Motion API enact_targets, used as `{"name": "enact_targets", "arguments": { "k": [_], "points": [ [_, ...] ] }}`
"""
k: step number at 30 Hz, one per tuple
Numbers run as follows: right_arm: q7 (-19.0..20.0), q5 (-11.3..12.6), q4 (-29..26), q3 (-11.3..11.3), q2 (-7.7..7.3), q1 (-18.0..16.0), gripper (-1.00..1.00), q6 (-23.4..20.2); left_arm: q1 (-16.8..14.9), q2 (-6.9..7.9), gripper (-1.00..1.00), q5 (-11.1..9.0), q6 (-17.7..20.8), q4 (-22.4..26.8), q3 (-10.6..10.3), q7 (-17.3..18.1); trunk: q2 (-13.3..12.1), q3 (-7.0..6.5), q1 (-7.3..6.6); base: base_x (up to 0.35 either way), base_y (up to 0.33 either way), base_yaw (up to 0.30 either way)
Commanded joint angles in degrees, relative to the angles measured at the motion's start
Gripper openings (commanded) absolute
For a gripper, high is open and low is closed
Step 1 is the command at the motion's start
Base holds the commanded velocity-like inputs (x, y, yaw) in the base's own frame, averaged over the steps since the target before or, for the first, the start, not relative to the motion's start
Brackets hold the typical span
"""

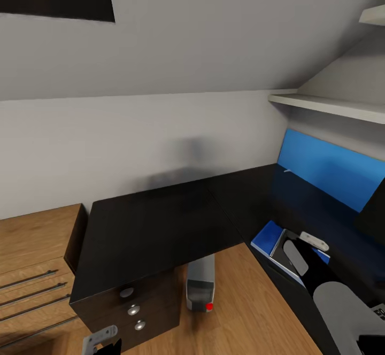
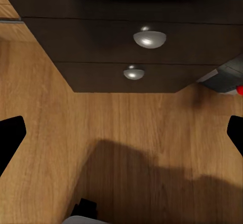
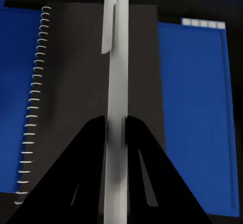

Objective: In the bedroom, organize the workspace by keeping the computer under the desk, ensuring the monitor is on the desk, placing the keyboard on the desk next to the monitor, placing the mouse on the desk next to the keyboard, moving the folder from the swivel chair onto the desk next to the mouse, stacking the notebook on top of the folder with the pen on top of the notebook, and positioning the swivel chair next to the desk.

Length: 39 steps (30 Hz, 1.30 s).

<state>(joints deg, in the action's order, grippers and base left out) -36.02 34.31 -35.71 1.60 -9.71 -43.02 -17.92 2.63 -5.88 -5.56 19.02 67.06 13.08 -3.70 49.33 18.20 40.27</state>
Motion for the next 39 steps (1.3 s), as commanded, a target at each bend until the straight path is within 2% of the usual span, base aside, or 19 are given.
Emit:
{"name": "enact_targets", "arguments": {
  "k": [1, 6, 15, 19, 39],
  "points": [
    [-0.3, 0.2, 0.0, 0.2, -0.04, 0.0, -1.00, -0.1, 0.0, -0.03, 1.00, -0.6, 0.3, 0.1, 0.0, -0.3, 0.1, 0.07, 0.01, 0.000, 0.000, 0.000],
    [-0.3, 0.1, 0.8, 0.2, -0.04, -0.2, -1.00, 1.2, 0.0, -0.01, 1.00, -0.5, 0.3, -0.4, 0.0, -0.3, 0.1, 0.07, 0.01, 0.000, 0.000, 0.000],
    [-0.1, -1.7, 1.1, 0.2, 0.09, -0.4, -1.00, 2.7, 0.0, -0.01, 1.00, -0.5, 0.3, -0.7, 0.0, -0.3, 0.1, 0.07, 0.01, 0.000, 0.000, 0.000],
    [1.2, -2.1, 1.2, 0.2, 0.08, -0.4, -1.00, 3.0, 0.0, -0.01, 1.00, -0.5, 0.3, -1.0, 0.0, -0.3, 0.1, 0.07, 0.01, 0.000, 0.000, 0.000],
    [2.4, -2.5, 3.5, 0.2, 0.10, -1.1, -1.00, 3.3, 0.0, -0.03, 1.00, -0.6, 0.3, -1.6, -0.1, -0.3, 0.1, 0.07, 0.01, 0.000, 0.000, 0.000]
  ]
}}
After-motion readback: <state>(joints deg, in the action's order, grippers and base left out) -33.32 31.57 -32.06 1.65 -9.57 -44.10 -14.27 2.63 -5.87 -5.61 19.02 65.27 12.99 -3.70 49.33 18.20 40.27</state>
